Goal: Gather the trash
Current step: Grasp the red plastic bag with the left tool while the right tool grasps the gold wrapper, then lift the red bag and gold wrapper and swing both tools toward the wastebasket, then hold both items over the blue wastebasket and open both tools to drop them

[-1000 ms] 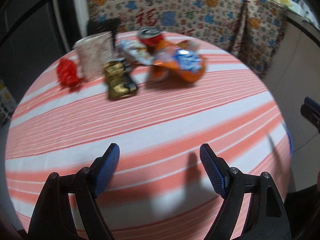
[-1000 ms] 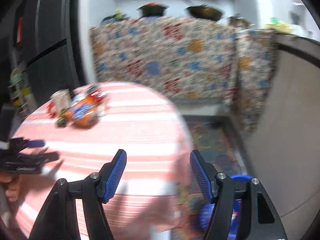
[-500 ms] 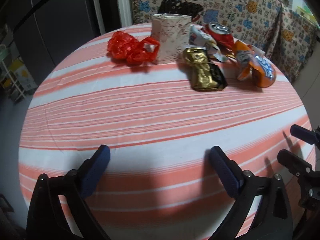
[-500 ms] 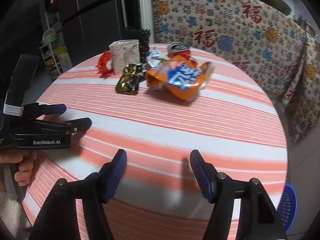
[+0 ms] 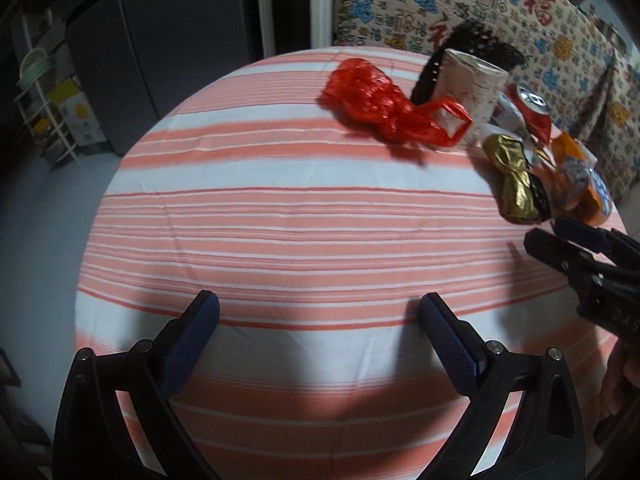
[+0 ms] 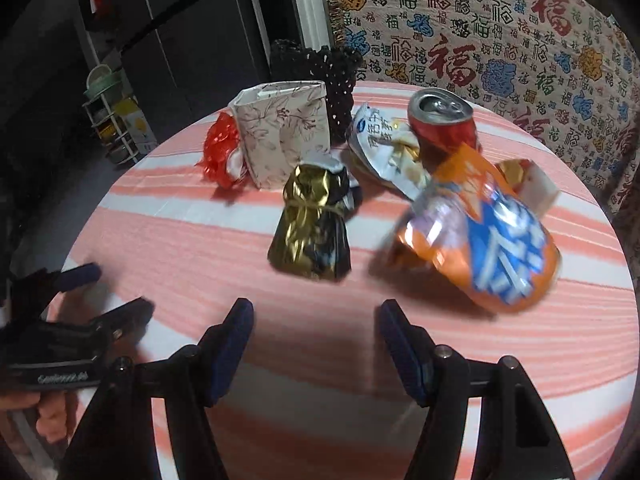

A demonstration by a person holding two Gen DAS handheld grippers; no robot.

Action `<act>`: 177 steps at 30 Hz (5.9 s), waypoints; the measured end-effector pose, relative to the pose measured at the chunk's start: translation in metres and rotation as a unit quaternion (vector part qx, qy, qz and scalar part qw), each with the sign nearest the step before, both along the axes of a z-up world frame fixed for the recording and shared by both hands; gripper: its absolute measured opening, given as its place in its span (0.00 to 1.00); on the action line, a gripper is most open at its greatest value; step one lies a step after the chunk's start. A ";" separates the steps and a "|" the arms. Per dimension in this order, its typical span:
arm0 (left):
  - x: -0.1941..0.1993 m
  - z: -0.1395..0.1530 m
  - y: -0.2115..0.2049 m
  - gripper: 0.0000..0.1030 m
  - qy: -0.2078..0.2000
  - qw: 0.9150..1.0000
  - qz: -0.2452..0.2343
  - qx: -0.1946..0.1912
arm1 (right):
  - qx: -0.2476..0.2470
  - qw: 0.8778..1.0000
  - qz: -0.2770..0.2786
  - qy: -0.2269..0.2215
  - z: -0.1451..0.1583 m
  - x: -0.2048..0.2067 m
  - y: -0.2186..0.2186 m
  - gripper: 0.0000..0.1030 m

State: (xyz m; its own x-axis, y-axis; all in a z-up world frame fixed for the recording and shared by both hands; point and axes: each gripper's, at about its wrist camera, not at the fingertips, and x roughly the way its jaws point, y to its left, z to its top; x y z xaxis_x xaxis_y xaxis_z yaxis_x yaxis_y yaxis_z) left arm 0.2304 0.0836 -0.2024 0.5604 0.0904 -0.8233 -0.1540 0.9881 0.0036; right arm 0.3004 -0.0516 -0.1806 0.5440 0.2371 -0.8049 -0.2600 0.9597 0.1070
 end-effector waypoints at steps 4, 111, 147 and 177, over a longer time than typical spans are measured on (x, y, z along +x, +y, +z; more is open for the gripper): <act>0.006 0.004 0.012 0.97 -0.004 1.000 0.011 -0.025 | -0.008 1.000 -0.016 -0.009 -0.001 0.019 0.014 0.65; -0.017 0.015 -0.025 0.45 -0.042 0.981 -0.182 -0.057 | -0.034 0.998 -0.044 0.027 0.025 -0.071 -0.075 0.36; -0.041 0.097 -0.473 0.45 -0.046 0.868 -0.476 -0.132 | -0.039 0.958 -0.285 -0.006 0.112 -0.213 -0.406 0.36; 0.001 -0.056 -0.663 0.58 0.054 0.865 -0.479 -0.138 | 0.035 0.946 -0.315 0.064 -0.049 -0.216 -0.563 0.38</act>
State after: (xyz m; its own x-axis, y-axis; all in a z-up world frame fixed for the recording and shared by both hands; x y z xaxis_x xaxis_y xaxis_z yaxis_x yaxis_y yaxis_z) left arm 0.2315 -0.5789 -0.2588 0.1873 -0.5823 -0.7911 0.7230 0.6269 -0.2902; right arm 0.0842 -0.6145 -0.2298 0.4948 -0.0468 -0.8678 0.3808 0.9092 0.1681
